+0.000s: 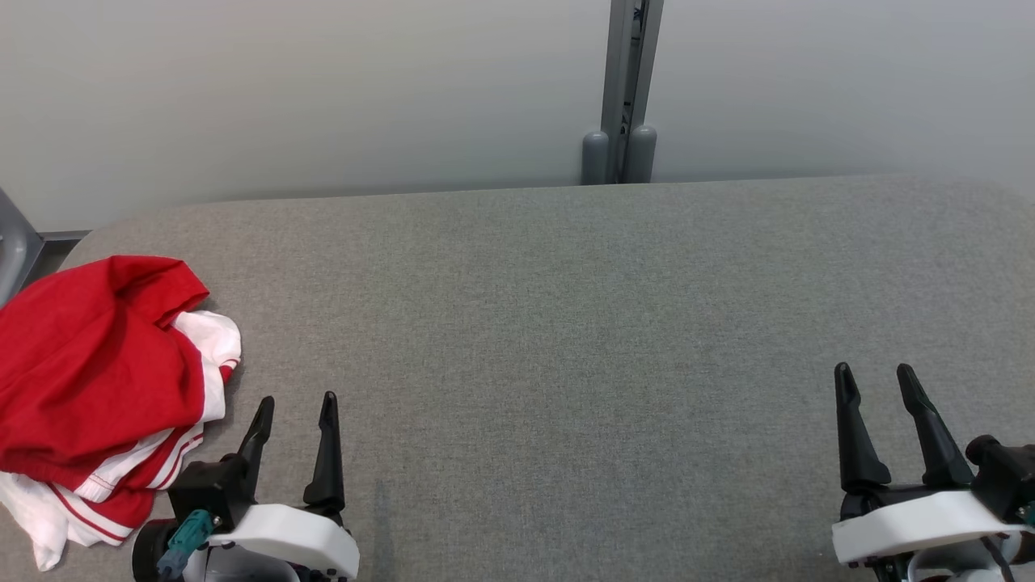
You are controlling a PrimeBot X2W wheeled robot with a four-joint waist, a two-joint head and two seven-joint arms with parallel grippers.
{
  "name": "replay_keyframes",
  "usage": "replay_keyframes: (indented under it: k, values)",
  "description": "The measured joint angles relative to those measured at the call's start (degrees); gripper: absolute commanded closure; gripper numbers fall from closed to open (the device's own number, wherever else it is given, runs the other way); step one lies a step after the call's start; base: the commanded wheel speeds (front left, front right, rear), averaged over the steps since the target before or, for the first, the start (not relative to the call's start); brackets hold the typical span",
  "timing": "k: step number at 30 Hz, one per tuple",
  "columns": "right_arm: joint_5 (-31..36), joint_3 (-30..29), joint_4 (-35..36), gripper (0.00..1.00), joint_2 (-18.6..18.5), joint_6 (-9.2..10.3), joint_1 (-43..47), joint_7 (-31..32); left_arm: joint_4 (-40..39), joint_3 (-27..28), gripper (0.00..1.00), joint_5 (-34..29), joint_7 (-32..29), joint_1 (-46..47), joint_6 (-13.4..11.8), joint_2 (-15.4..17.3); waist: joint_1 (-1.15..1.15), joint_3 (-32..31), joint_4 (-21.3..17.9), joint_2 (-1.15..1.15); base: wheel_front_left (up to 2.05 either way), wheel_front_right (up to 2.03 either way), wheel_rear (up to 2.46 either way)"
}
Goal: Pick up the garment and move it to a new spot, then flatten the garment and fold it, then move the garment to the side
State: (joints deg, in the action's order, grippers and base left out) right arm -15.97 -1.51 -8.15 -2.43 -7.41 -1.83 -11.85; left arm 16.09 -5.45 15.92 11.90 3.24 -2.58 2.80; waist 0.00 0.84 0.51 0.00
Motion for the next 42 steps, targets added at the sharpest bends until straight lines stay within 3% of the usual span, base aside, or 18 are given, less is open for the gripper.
replay_keyframes:
  k: [29, 42]
  values:
    - [11.77, 0.48, -0.24, 0.00, -0.20, -0.01, 0.01, -3.00, 3.47, -0.40, 0.00, -9.53, 3.09, 0.74, -0.01, -0.03, 0.00, 0.16, 0.32, 0.00, 0.00, 0.00, 0.00]
    - [12.11, 0.48, -0.79, 0.00, -0.21, -0.01, 0.01, -3.08, 4.30, -0.67, 0.00, -9.16, 3.19, 0.81, -0.02, -0.03, 0.00, -0.20, 0.35, 0.00, 0.00, 0.00, 0.00]
